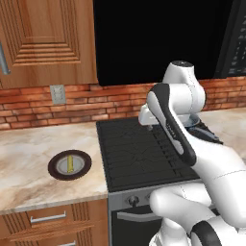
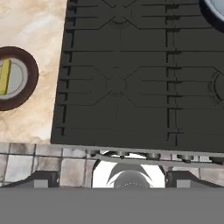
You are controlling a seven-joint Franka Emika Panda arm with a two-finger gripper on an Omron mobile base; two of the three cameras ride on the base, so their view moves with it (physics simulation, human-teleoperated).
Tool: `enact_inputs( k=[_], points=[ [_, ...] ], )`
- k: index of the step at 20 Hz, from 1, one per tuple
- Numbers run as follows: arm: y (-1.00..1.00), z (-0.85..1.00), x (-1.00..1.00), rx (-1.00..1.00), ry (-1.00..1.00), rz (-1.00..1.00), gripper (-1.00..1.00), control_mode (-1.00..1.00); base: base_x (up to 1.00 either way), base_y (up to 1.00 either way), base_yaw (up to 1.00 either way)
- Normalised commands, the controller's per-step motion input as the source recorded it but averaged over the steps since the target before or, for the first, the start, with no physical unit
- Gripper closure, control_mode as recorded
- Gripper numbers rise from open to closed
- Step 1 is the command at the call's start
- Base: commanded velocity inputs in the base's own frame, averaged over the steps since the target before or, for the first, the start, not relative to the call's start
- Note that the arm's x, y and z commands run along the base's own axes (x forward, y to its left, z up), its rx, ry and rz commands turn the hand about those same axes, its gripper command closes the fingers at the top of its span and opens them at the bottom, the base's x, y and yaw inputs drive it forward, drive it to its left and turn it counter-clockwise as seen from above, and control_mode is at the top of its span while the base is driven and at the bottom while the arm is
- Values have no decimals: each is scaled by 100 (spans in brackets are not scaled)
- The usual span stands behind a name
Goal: Pick up the butter stick and place it in the pan. Then turn on the burner for the pan.
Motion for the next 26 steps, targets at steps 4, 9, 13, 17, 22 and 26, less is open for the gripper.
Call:
enact_inputs(
  k=[4,9,13,17,22,26],
  points=[
    [78,-8,0,-1,10,-5,-100,-100,0,0,0],
    [64,-36,1,-1,6,0,-100,-100,0,0,0],
    [53,-30,0,0,14,0,-100,-100,0,0,0],
    [63,-23,0,0,20,0,-100,-100,0,0,0],
    [61,-27,2,0,14,0,-100,-100,0,0,0],
    [57,-37,6,-2,1,0,-100,-100,0,0,0]
  ],
)
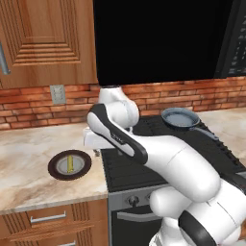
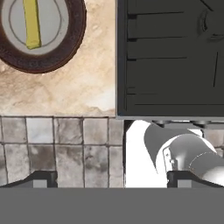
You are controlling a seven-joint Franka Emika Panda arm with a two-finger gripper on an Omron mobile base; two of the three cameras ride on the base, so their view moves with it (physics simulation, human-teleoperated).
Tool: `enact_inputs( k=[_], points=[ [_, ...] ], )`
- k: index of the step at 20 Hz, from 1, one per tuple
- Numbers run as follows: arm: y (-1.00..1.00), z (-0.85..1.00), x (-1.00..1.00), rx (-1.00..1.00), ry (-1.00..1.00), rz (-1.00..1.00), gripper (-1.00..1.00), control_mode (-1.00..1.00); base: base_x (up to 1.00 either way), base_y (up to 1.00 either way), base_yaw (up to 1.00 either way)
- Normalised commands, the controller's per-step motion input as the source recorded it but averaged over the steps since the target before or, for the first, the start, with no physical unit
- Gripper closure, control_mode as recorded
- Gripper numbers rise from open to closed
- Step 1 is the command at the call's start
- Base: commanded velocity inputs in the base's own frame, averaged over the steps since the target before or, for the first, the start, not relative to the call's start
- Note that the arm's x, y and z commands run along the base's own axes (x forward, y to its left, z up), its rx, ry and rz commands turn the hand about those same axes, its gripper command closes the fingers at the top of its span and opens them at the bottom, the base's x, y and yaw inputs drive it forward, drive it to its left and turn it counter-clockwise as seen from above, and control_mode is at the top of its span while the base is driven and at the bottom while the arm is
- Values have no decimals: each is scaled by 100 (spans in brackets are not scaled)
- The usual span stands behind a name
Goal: Pick up the butter stick and place it in the pan. Then turn on the burner for the pan.
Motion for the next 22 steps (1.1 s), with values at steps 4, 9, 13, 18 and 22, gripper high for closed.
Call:
enact_inputs(
  k=[4,9,13,18,22],
  points=[
    [53,-27,10,-1,0,0,-100,-100,0,0,0],
    [34,-20,10,0,1,0,-100,-100,0,0,0],
    [19,-23,3,0,0,0,-100,-100,0,0,0],
    [18,-28,16,0,0,0,-100,-100,0,0,0],
    [11,-12,14,0,-6,0,-100,-100,0,0,0]
  ],
)
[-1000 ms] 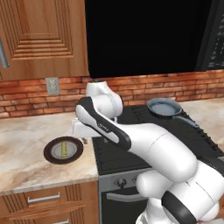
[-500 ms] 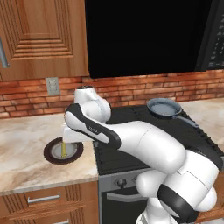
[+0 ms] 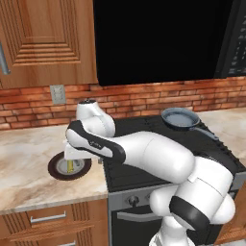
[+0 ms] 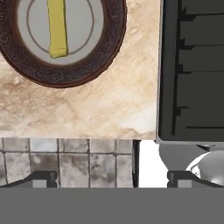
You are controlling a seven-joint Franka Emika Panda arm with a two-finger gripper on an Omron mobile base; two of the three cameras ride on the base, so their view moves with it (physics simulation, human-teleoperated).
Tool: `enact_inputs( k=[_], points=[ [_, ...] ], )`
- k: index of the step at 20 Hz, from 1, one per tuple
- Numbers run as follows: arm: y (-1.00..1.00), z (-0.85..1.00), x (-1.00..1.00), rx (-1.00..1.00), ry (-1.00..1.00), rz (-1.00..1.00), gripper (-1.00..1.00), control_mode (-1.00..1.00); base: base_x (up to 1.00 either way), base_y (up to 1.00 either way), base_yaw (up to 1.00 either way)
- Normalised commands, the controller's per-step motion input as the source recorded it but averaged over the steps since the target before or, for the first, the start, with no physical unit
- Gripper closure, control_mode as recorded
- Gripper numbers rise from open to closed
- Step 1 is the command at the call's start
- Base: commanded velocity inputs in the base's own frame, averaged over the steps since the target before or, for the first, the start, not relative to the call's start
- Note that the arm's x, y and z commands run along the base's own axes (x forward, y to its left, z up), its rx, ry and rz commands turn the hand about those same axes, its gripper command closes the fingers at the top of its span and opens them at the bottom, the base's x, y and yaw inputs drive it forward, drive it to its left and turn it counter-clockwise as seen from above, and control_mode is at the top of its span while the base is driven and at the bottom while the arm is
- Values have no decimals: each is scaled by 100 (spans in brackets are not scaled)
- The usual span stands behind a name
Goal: Pick up the butter stick and place it in the pan. Then turn on the burner for the pan.
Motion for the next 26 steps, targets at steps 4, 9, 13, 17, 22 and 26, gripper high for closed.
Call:
enact_inputs(
  k=[4,9,13,17,22,26],
  points=[
    [3,-8,10,0,-5,0,-100,-100,0,0,0],
    [10,-4,25,0,-3,0,-100,-100,0,0,0],
    [19,-13,38,0,0,0,-100,-100,0,0,0],
    [26,-18,37,0,0,0,-100,-100,0,0,0],
    [31,-21,24,-2,-9,0,-100,-100,0,0,0],
    [21,-16,13,-2,-9,0,-100,-100,0,0,0]
  ],
)
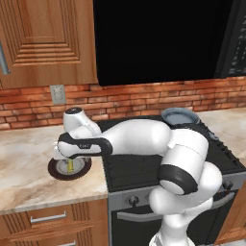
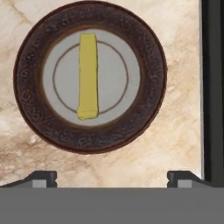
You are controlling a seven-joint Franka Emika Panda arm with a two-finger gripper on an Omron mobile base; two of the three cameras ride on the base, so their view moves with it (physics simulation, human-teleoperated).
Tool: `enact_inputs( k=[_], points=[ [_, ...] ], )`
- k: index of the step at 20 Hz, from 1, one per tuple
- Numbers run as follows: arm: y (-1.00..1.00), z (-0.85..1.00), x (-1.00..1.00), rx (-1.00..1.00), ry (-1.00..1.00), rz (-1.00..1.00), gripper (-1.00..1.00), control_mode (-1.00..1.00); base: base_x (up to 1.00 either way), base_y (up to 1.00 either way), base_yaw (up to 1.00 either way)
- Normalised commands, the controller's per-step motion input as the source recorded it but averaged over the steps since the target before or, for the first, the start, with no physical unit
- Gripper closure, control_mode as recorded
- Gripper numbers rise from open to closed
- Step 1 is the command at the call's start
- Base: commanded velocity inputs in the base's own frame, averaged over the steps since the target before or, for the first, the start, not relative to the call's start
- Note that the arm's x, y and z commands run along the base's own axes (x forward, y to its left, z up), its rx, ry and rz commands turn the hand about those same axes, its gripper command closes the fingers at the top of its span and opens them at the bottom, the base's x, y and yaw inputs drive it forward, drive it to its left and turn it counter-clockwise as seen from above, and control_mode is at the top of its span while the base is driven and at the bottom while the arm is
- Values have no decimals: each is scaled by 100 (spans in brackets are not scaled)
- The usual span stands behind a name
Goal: Pick up the butter stick and place it in the pan. Then turn on the burner for the pan.
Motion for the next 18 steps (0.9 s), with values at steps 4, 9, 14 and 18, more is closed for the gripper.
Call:
enact_inputs(
  k=[4,9,14,18],
  points=[
    [8,-16,21,0,-3,0,-100,-100,0,0,0],
    [0,-22,34,0,0,0,-100,-100,0,0,0],
    [7,-21,26,0,0,0,-100,-100,0,0,0],
    [25,-19,21,0,0,0,-100,-100,0,0,0]
  ],
)
